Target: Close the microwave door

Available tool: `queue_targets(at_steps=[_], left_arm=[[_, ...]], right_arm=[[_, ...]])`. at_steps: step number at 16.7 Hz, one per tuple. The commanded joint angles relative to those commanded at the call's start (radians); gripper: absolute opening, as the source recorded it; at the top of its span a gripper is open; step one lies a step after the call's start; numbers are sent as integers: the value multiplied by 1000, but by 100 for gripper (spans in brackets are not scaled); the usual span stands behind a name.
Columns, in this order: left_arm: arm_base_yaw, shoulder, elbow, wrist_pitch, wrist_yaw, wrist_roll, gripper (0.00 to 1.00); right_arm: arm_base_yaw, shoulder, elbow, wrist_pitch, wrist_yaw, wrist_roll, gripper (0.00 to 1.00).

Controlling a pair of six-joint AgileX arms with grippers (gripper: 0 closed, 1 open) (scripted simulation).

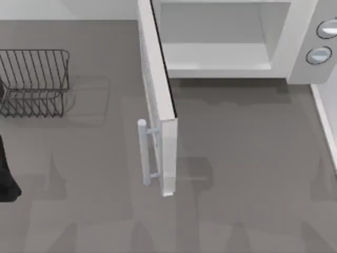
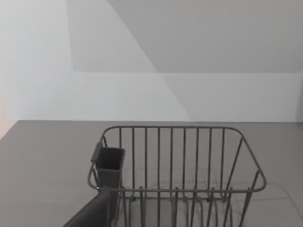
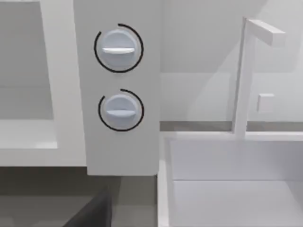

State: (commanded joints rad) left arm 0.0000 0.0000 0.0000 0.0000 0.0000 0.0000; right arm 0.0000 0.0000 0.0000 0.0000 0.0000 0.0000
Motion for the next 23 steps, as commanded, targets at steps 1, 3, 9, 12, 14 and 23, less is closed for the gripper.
queue_targets(at_steps=[1,3,9,12,14,23], left_arm=[[0,0,0,0,0,0,100],[-2,9,10,-7,2,5,100],[-51,237,267,-195,59,124,100],[-94,438,495,-362,108,230,100],[-128,593,669,-489,147,312,100],[-289,1339,1506,-1103,331,705,100]], right_arm=[[0,0,0,0,0,0,100],[0,0,0,0,0,0,100],[0,0,0,0,0,0,100],[0,0,0,0,0,0,100],[0,0,0,0,0,0,100],[0,0,0,0,0,0,100]])
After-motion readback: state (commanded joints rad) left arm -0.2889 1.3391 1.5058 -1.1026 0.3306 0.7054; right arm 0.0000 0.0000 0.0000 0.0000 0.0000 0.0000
